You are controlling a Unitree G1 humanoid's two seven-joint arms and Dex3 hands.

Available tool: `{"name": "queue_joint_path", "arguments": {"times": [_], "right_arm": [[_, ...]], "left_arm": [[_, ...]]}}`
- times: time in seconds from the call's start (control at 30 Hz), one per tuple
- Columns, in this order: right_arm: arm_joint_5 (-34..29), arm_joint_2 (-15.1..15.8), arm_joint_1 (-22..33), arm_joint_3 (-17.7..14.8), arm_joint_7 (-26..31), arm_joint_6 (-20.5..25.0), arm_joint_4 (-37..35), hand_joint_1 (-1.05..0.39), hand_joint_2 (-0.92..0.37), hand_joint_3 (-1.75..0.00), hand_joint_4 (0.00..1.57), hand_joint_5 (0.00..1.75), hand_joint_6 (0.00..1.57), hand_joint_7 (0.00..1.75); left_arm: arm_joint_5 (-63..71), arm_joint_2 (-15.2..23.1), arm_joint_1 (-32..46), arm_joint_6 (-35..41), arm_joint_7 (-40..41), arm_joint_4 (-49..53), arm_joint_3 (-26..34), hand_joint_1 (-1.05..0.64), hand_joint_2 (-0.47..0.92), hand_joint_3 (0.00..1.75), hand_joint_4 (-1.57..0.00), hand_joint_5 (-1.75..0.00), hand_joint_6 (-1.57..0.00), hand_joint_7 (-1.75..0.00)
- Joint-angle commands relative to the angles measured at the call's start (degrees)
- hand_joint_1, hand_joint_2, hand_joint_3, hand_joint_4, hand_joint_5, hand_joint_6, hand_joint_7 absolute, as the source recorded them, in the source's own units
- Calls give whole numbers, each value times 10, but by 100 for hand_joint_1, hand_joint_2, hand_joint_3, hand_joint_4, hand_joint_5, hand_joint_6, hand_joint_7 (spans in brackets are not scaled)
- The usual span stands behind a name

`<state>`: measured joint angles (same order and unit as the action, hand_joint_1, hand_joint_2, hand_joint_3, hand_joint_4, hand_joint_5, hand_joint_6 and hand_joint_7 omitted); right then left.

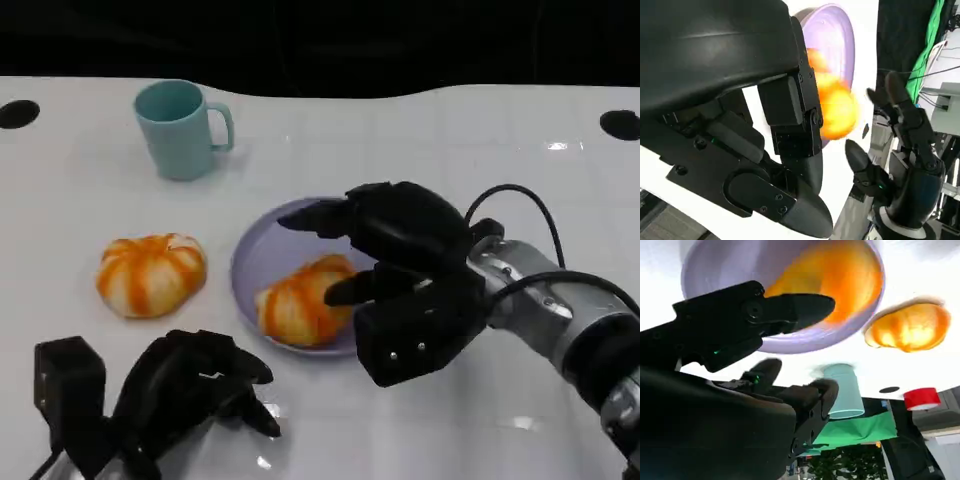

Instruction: Grasp the bread from the table and place it into the plate.

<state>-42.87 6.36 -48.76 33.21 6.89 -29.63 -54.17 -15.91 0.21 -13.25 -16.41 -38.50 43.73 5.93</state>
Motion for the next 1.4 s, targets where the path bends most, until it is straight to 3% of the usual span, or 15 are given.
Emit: {"name": "queue_joint_path", "arguments": {"times": [0.03,0.27,0.5,0.8,0.9,0.93,1.03,1.13,1.3,1.4], "right_arm": [[4,15,12,0,-14,6,22,-97,-92,-42,16,24,16,0],[16,40,44,-10,-28,-4,68,-97,-92,-42,18,25,16,0],[58,63,98,-38,-34,-42,108,-90,-92,-38,27,31,25,4],[138,75,178,-88,-35,-112,148,-77,-92,-36,51,51,51,15],[178,68,210,-111,-43,-124,163,-72,-92,-30,51,104,61,37],[189,66,220,-117,-47,-127,168,-70,-92,-28,51,123,59,55],[243,58,252,-137,-74,-132,183,-66,-92,-27,56,156,54,97],[304,49,283,-154,-116,-131,199,-60,-92,-29,54,172,49,136],[404,35,340,-177,-193,-105,247,-55,-92,-30,58,175,48,162],[421,38,374,-187,-214,-92,285,-53,-92,-33,60,175,45,171]], "left_arm": [[8,7,13,12,10,3,-1,-105,79,0,-152,-61,-157,-26],[8,6,14,10,12,2,-2,-105,79,0,-151,-61,-157,-25],[2,6,11,9,3,7,1,-105,79,0,-151,-61,-157,-23],[3,4,9,8,5,9,2,-105,79,0,-151,-61,-157,-23],[4,3,7,8,7,12,2,-105,79,1,-151,-61,-157,-23],[4,4,6,8,8,12,2,-105,79,1,-152,-61,-157,-23],[8,3,5,9,14,12,0,-105,79,0,-153,-61,-157,-25],[7,2,6,8,13,12,0,-105,80,0,-153,-60,-157,-25],[5,4,8,6,8,9,0,-105,80,0,-153,-60,-157,-24],[3,5,9,8,4,7,0,-105,80,1,-152,-59,-157,-23]]}}
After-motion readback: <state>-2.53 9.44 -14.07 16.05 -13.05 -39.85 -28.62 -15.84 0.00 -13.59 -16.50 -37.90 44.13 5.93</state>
